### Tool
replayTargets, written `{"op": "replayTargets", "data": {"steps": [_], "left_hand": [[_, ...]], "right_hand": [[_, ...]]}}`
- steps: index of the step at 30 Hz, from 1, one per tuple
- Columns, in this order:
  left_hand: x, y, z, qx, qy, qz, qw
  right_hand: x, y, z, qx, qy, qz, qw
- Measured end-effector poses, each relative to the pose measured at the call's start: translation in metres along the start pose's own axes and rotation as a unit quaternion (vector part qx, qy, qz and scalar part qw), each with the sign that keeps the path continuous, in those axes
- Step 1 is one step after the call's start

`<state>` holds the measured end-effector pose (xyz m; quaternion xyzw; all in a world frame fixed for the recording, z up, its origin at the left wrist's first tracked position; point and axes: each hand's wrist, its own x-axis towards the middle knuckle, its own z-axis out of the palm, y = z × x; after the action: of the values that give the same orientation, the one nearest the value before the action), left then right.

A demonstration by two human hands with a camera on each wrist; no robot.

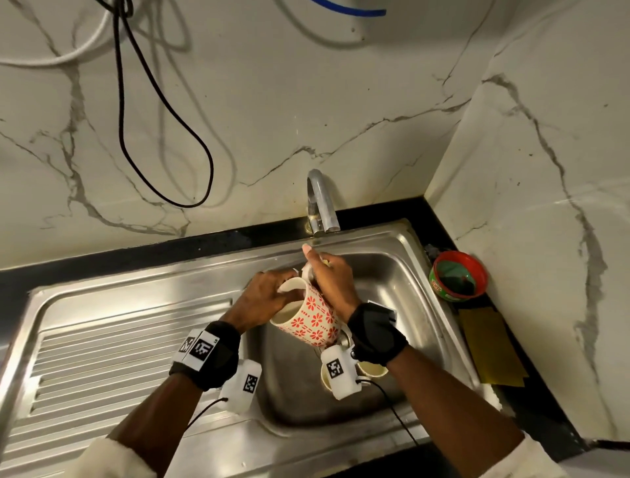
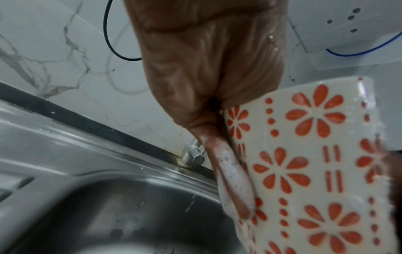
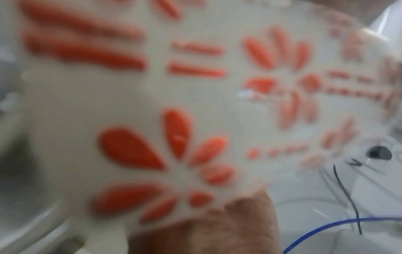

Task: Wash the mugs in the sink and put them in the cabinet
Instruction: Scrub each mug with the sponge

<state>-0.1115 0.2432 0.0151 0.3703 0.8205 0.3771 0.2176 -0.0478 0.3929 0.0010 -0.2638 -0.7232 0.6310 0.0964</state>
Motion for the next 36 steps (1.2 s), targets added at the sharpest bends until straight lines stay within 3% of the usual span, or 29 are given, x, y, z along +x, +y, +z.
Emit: {"op": "replayTargets", "data": {"steps": [3, 6, 8, 10, 11, 12, 14, 15, 19, 22, 25, 27, 30, 32, 34, 36], "left_hand": [[-0.001, -0.01, -0.004, -0.056, 0.086, -0.07, 0.992], [0.001, -0.014, -0.005, -0.097, 0.148, -0.095, 0.98], [0.003, -0.013, -0.004, -0.142, 0.16, -0.102, 0.971], [0.002, -0.013, -0.006, -0.154, 0.162, -0.108, 0.969], [0.001, -0.013, -0.007, -0.153, 0.162, -0.113, 0.968], [0.0, -0.014, -0.007, -0.156, 0.164, -0.116, 0.967], [-0.002, -0.011, -0.004, -0.14, 0.184, -0.118, 0.966], [-0.001, -0.008, -0.002, -0.124, 0.203, -0.119, 0.964], [0.005, -0.001, 0.009, -0.065, 0.251, -0.123, 0.958], [0.01, 0.007, 0.015, -0.037, 0.255, -0.138, 0.956], [0.013, 0.012, 0.022, -0.064, 0.208, -0.171, 0.961], [0.012, 0.012, 0.02, -0.159, 0.125, -0.15, 0.968], [0.005, 0.019, 0.016, -0.301, -0.016, -0.068, 0.951], [0.004, 0.018, 0.019, -0.292, -0.019, -0.038, 0.955], [0.004, 0.016, 0.023, -0.292, 0.033, -0.047, 0.955], [0.003, 0.011, 0.024, -0.273, 0.083, -0.056, 0.957]], "right_hand": [[-0.009, 0.009, 0.006, -0.106, -0.002, -0.009, 0.994], [-0.034, 0.016, 0.035, -0.244, 0.09, -0.157, 0.953], [-0.037, 0.014, 0.039, -0.253, 0.115, -0.241, 0.93], [-0.024, 0.014, 0.03, -0.138, 0.107, -0.185, 0.967], [-0.016, 0.011, 0.023, -0.041, 0.08, -0.097, 0.991], [-0.011, 0.007, 0.018, 0.07, 0.026, 0.017, 0.997], [-0.004, 0.005, 0.008, 0.252, -0.079, 0.192, 0.945], [-0.005, 0.0, 0.004, 0.29, -0.102, 0.218, 0.926], [-0.007, -0.004, 0.005, 0.261, -0.055, 0.213, 0.94], [-0.008, 0.003, 0.014, 0.178, 0.083, 0.223, 0.955], [-0.005, 0.007, 0.013, 0.119, 0.189, 0.249, 0.943], [-0.003, 0.01, 0.005, 0.163, 0.173, 0.263, 0.935], [-0.002, 0.01, -0.007, 0.228, 0.086, 0.235, 0.941], [-0.002, 0.007, -0.008, 0.289, 0.018, 0.223, 0.931], [-0.004, 0.005, -0.007, 0.284, -0.048, 0.215, 0.933], [-0.007, -0.001, -0.008, 0.206, -0.036, 0.177, 0.962]]}}
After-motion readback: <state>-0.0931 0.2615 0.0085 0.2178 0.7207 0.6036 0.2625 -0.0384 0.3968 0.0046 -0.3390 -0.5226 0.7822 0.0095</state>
